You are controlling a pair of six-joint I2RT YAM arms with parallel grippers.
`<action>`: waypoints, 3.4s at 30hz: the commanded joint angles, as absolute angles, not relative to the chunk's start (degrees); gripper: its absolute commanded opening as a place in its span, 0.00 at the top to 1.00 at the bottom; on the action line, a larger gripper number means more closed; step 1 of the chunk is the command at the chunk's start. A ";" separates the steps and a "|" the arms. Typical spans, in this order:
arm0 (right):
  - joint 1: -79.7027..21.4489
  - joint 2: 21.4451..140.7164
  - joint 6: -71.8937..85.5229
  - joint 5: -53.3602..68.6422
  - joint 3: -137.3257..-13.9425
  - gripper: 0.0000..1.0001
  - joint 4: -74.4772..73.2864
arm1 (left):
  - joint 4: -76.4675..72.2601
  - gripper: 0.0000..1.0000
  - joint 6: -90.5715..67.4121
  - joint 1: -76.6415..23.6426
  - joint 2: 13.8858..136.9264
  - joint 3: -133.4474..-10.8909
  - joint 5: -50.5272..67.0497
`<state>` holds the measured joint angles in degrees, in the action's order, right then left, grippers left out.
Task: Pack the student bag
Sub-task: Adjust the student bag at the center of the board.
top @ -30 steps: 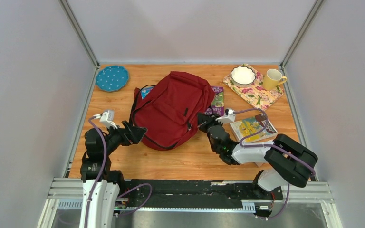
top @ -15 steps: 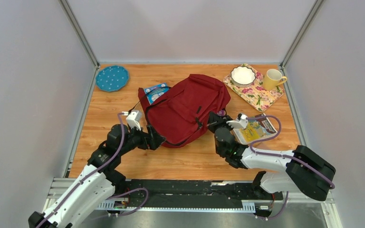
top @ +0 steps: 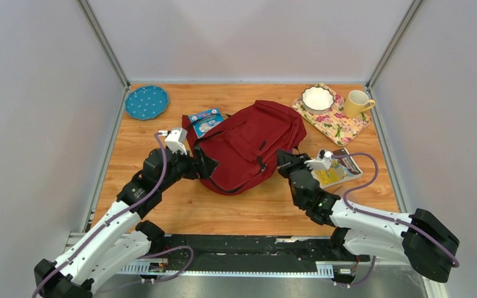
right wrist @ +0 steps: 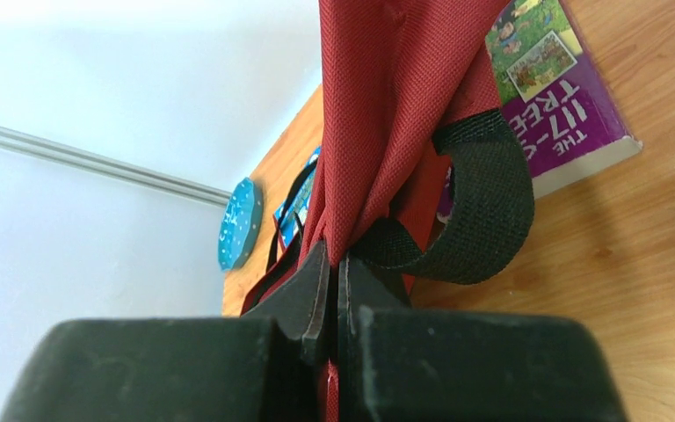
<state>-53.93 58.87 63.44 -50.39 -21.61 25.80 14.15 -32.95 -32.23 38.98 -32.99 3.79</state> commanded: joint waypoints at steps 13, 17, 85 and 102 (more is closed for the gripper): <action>-52.47 50.35 56.77 -15.83 -38.14 1.00 31.90 | 26.19 0.01 -27.51 -33.05 30.68 -43.59 -12.21; -51.42 56.15 58.19 -10.21 -42.26 1.00 38.65 | 28.82 0.01 -27.51 -33.05 28.39 -44.12 -15.46; -48.60 95.98 57.56 -13.80 -15.82 0.52 81.23 | 0.36 0.17 -30.67 -47.46 59.94 -27.87 -10.72; -49.22 90.35 71.10 -4.04 -26.45 0.36 39.12 | -14.23 1.00 -28.48 -47.37 54.06 -12.93 -2.73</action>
<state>-48.47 90.65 69.52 -6.59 -21.98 47.07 -7.77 -29.61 -47.18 56.45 -15.77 -7.35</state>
